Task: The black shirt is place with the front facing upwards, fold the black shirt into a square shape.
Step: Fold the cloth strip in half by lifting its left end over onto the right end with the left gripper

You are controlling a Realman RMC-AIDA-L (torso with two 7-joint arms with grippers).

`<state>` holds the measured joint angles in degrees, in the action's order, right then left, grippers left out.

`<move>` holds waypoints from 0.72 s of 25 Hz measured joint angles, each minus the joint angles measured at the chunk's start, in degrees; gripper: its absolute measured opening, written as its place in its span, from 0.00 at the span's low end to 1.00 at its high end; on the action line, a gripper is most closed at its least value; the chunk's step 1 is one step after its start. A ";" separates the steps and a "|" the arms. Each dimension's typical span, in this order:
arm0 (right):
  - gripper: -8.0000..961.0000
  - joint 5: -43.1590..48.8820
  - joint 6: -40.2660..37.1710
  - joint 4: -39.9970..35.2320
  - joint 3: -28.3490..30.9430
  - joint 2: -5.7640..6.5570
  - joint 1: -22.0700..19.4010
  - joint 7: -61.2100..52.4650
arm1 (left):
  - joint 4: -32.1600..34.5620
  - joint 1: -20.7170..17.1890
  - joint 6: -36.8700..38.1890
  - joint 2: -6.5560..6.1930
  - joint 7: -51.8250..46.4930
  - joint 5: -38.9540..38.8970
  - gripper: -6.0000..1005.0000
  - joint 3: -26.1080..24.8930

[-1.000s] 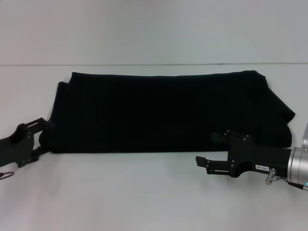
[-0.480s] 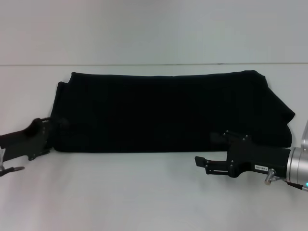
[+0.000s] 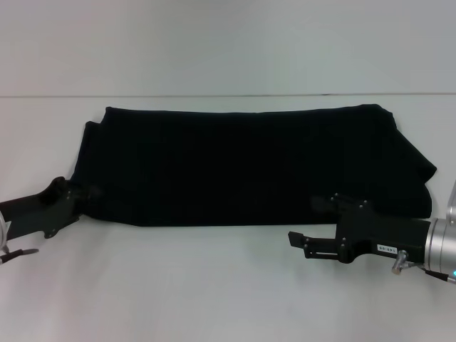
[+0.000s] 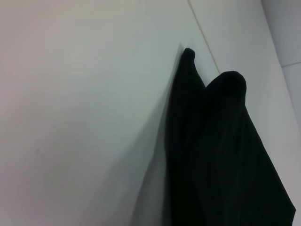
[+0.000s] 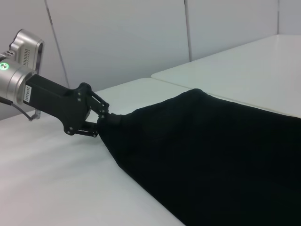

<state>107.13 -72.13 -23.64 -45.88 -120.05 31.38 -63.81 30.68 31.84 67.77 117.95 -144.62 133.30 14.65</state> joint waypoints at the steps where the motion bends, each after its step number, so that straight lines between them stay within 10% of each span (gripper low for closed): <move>1: 0.98 0.00 0.00 0.00 0.00 0.00 0.00 0.00 | 0.00 0.00 0.00 0.00 0.00 0.00 0.44 0.00; 12: 0.99 -0.17 -0.09 0.00 0.00 0.00 0.32 0.00 | -0.44 -1.46 -2.13 0.65 4.07 -4.05 0.04 -0.85; 18: 0.99 -1.81 -0.17 -0.03 0.00 0.04 0.20 -0.21 | -0.19 -3.50 -1.86 0.74 8.52 -8.95 0.05 -2.50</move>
<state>105.32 -72.30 -23.67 -45.88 -120.01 31.58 -64.02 30.49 28.34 65.92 118.69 -136.10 124.36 12.15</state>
